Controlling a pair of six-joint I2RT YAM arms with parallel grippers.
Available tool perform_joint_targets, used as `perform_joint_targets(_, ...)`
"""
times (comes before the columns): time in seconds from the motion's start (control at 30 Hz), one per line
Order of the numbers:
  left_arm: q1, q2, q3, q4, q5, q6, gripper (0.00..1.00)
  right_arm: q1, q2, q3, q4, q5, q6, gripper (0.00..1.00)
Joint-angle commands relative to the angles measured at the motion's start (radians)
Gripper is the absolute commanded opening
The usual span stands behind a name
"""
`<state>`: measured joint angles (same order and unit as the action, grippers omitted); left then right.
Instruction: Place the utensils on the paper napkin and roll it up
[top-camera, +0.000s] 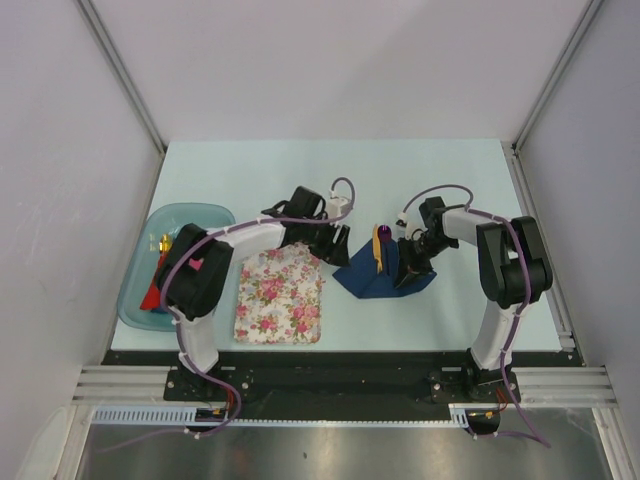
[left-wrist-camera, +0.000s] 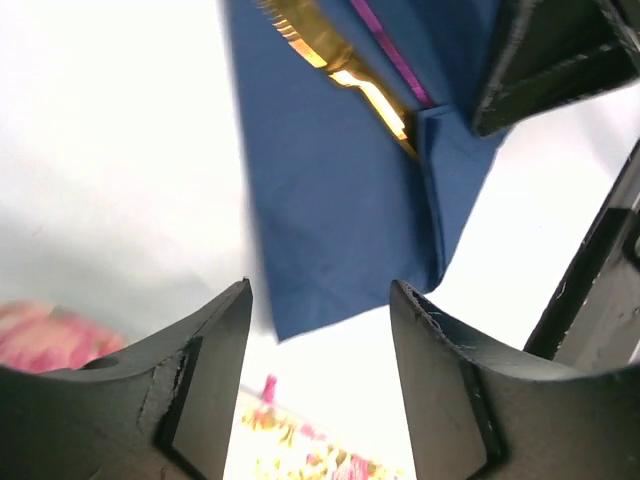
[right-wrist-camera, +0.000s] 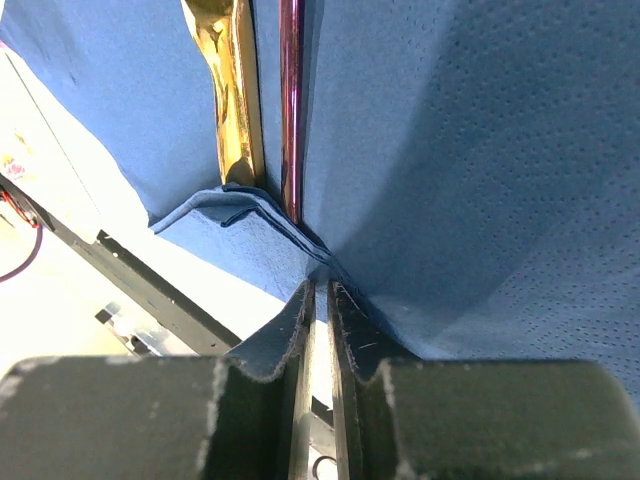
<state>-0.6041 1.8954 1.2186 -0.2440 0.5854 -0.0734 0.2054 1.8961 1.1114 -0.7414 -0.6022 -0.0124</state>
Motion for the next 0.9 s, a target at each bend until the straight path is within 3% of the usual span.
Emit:
perform_joint_targets(0.0,0.015,-0.052,-0.037,-0.006,-0.001,-0.077,0.63,0.025,0.011,0.004,0.030,0.064,-0.001,0.14)
perform_joint_targets(0.07,0.018,-0.062,-0.051,0.017,0.051,-0.078,0.59,0.031,0.008,0.008,0.027,0.064,-0.001,0.14)
perform_joint_targets(0.17,-0.009,-0.101,-0.083,0.121,0.174,-0.097,0.44,0.032,0.008,0.010,0.022,0.065,-0.004,0.14)
perform_joint_targets(0.27,-0.062,-0.076,-0.054,0.109,0.231,-0.068,0.34,0.032,0.008,0.005,0.020,0.068,-0.008,0.14)
perform_joint_targets(0.37,-0.097,-0.042,-0.050,0.153,0.304,-0.115,0.29,0.028,0.008,0.005,0.020,0.065,-0.006,0.14)
perform_joint_targets(0.53,-0.160,0.001,-0.036,0.224,0.349,-0.180,0.25,0.026,0.008,0.007,0.019,0.062,-0.003,0.14)
perform_joint_targets(0.87,-0.169,0.146,0.021,0.293,0.337,-0.290,0.25,0.031,0.014,0.010,0.027,0.071,-0.001,0.14)
